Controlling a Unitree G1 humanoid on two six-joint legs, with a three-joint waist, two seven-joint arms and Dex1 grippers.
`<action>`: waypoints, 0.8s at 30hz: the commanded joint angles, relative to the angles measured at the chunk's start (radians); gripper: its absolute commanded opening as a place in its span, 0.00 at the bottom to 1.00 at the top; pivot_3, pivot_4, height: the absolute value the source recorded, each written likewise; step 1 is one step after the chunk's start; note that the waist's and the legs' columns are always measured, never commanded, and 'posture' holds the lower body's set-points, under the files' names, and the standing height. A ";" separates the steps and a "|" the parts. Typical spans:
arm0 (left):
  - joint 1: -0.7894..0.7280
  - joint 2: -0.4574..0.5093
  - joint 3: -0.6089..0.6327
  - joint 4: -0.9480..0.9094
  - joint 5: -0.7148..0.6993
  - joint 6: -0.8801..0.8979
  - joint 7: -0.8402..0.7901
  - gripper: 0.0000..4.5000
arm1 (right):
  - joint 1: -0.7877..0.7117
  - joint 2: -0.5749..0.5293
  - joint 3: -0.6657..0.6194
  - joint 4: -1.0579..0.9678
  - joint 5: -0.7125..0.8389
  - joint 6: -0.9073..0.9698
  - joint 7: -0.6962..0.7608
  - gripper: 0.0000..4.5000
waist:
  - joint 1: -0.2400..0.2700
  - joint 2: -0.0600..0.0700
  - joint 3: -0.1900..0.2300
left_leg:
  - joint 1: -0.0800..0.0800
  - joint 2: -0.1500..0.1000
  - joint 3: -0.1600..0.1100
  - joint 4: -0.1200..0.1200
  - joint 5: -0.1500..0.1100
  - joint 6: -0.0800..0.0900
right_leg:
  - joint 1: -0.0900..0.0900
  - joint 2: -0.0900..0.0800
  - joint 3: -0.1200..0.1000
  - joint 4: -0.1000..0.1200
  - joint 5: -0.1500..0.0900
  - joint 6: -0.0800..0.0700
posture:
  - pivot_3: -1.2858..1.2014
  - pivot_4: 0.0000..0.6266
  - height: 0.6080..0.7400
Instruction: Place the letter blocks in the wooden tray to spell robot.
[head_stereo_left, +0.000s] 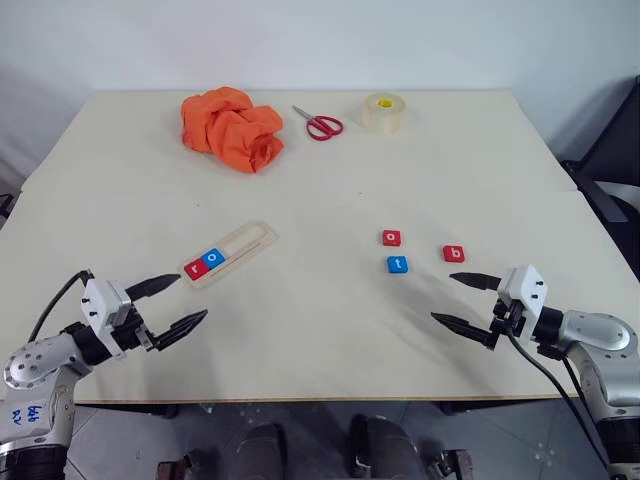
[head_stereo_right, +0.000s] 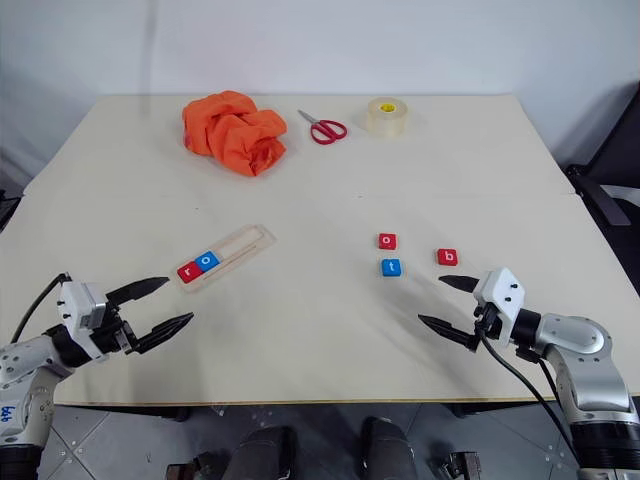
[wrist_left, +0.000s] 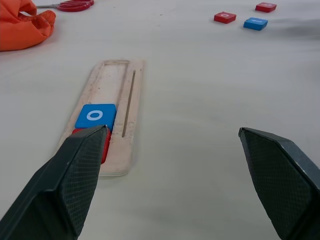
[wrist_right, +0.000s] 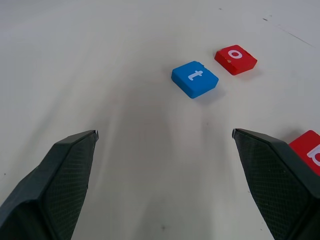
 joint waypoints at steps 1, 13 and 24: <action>-0.023 0.010 0.019 -0.005 -0.009 -0.010 0.008 1.00 | -0.013 0.006 -0.019 -0.038 0.012 -0.015 -0.015 1.00 | 0.000 0.000 0.000 | 0.000 0.000 0.000 0.000 0.000 0.000 | 0.000 0.000 0.000 0.000 0.000 0.000 | 0.52 0.24 1.00; 0.088 0.052 0.055 -0.116 -0.018 0.121 0.065 1.00 | -0.047 0.010 -0.005 -0.026 0.016 -0.013 -0.012 1.00 | -0.003 0.000 0.000 | 0.001 0.001 0.004 0.000 -0.002 0.000 | -0.002 0.002 0.005 0.000 0.000 0.000 | 0.52 0.24 1.00; 0.250 0.097 0.212 -0.115 -0.059 0.148 0.005 1.00 | -0.147 0.019 0.039 0.044 0.001 -0.023 0.020 1.00 | 0.000 0.000 0.000 | 0.002 0.007 0.012 0.003 -0.007 -0.001 | -0.006 0.009 0.015 0.000 0.000 -0.001 | 0.52 0.24 1.00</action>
